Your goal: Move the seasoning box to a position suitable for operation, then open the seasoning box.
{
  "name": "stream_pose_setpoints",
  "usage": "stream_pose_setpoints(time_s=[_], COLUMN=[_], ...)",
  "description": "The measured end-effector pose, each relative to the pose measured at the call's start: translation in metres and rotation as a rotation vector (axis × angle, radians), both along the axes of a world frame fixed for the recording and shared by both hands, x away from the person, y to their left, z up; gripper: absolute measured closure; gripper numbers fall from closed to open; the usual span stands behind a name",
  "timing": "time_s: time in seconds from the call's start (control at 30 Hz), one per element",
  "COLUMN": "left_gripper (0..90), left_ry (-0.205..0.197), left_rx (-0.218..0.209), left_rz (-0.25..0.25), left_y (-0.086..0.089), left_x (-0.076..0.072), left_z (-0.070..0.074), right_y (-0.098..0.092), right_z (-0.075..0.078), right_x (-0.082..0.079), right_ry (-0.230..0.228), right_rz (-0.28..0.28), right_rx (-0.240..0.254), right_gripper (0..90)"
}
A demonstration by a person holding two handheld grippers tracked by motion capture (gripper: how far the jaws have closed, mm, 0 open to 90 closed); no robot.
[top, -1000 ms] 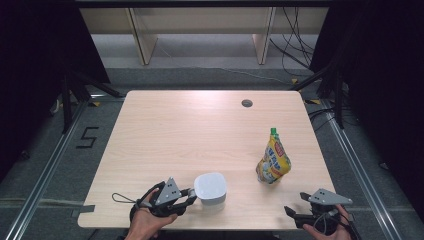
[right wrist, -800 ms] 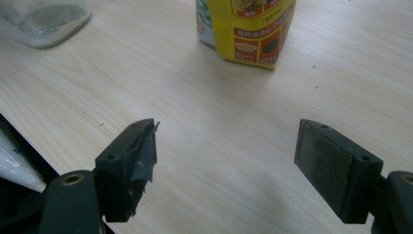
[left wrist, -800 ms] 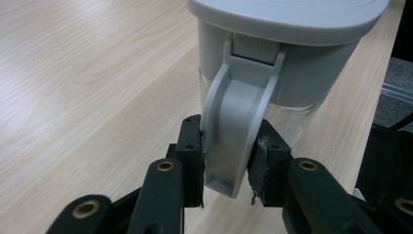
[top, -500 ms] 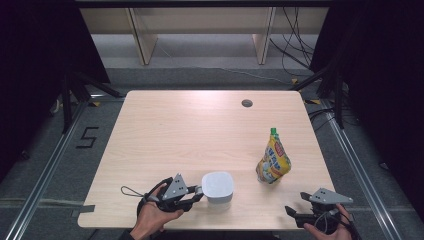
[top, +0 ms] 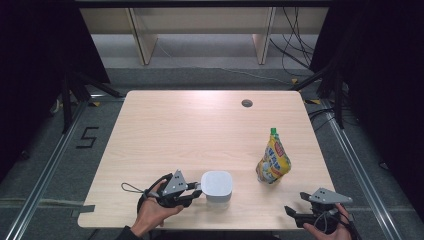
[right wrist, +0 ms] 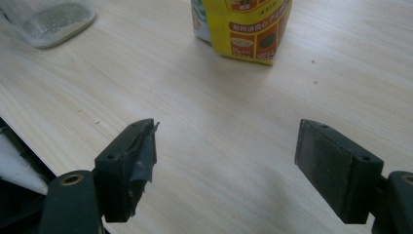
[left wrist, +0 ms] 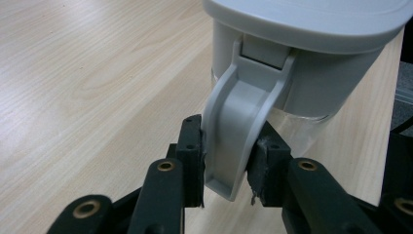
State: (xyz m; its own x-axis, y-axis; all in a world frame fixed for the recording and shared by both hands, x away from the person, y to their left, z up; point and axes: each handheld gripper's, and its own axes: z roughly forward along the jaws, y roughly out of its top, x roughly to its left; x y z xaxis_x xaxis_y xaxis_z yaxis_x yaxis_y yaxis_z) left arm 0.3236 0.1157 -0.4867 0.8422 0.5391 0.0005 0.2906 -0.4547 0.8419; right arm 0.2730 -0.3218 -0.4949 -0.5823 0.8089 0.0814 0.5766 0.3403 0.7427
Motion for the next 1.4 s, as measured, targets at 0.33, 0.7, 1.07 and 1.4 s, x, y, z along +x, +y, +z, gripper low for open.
stream_pose_setpoints(time_s=[0.33,0.7,1.07,1.4], left_gripper=[46.2,34.0,65.5,89.1], left_ry=[0.033,-0.005,-0.048,-0.080], left_rx=[0.002,-0.013,-0.055,-0.084], left_rz=[-0.022,-0.029,-0.002,0.003], left_y=[0.005,0.020,0.025,0.016], left_x=[-0.004,-0.012,-0.017,-0.018], left_z=[0.006,0.026,0.045,0.057], right_y=[0.000,0.001,0.007,0.011], right_z=[0.001,0.001,0.001,0.002], right_x=[-0.001,0.000,-0.002,-0.003], right_ry=[0.013,0.004,-0.035,-0.024], right_rz=[0.008,0.048,0.057,0.094], right_rx=[0.003,-0.022,-0.024,0.008], right_gripper=[24.1,21.3,18.9,18.3])
